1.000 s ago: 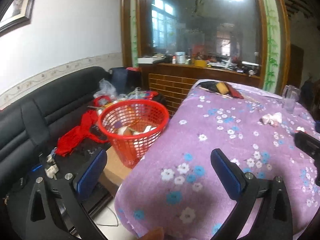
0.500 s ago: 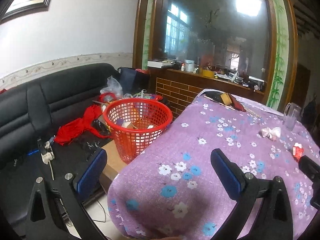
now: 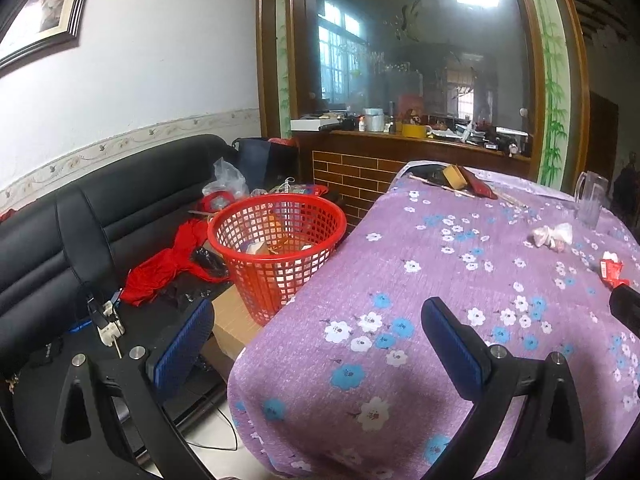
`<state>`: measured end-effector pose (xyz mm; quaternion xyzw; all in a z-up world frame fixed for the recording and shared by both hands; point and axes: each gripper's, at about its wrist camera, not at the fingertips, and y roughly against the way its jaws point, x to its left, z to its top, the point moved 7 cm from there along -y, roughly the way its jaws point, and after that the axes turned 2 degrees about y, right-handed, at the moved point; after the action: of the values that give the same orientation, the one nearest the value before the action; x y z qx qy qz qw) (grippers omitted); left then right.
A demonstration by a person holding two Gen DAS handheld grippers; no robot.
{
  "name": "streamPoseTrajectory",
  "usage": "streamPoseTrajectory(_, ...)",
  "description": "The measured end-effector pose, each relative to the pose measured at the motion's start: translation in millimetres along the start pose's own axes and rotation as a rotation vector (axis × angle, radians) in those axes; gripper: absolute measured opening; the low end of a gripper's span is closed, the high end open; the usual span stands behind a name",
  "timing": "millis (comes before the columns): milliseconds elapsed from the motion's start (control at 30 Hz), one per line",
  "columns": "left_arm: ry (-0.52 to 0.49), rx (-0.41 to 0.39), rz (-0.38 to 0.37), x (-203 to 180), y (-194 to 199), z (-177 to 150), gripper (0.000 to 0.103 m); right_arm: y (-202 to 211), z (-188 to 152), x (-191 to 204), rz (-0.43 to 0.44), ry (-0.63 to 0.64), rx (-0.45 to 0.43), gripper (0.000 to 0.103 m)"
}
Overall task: Collect trash
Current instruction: 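Move both open tools back over the table and pause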
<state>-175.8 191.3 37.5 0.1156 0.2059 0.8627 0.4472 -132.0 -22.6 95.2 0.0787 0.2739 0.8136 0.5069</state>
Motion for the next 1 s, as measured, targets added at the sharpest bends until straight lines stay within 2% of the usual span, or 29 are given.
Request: streamPoseTrajectory(1000,-0.017,0.012,-0.003,2.9,-3.2,-1.7,0.103,-7.3,-3.5,4.4,0.010,0.008,0.024,0.095)
